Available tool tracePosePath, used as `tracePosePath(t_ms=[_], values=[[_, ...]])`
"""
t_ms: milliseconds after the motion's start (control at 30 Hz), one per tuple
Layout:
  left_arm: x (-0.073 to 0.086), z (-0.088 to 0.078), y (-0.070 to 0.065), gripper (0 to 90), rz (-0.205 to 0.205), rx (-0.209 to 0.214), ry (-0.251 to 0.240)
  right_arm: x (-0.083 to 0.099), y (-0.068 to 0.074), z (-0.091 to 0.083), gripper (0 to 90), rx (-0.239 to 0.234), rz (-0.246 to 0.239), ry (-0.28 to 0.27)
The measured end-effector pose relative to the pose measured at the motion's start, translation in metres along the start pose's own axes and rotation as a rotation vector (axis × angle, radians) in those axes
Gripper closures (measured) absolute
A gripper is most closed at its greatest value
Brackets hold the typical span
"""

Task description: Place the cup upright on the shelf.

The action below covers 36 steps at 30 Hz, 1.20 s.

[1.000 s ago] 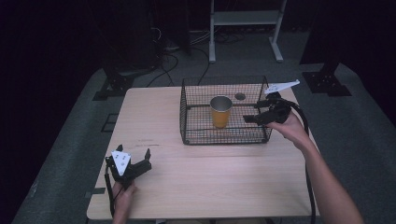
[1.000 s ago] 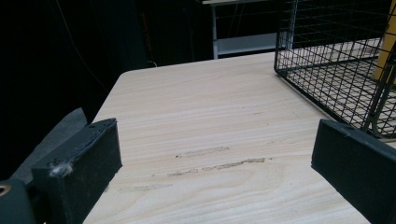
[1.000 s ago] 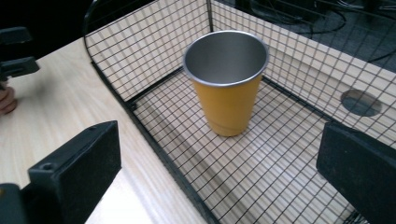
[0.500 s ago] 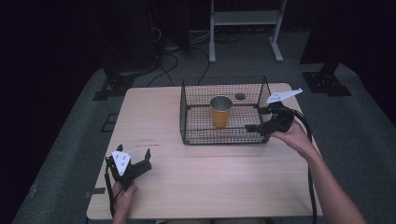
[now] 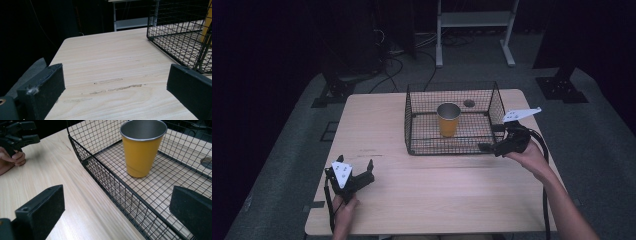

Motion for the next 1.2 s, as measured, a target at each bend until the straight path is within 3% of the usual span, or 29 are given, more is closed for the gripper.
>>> tracePosePath(t_ms=[633,1200], values=[[0.0,0.0,0.0,0.8,0.009,0.003,0.001,0.038,0.017,-0.006,0.0,-0.006,-0.015,-0.033],[0.0,0.0,-0.001,0.8,0.011,0.004,-0.001,0.067,0.018,-0.007,0.0,0.014,0.011,-0.028]])
Point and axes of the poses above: each handheld gripper's, and its own axes: z roughly forward along the jaws, x roughly out of its underside, y roughly to its left, the point moved 1 cm from there along z, roughly forward along the jaws, and after that the axes turned 7 degrees about -x, right-handed, at the moved point
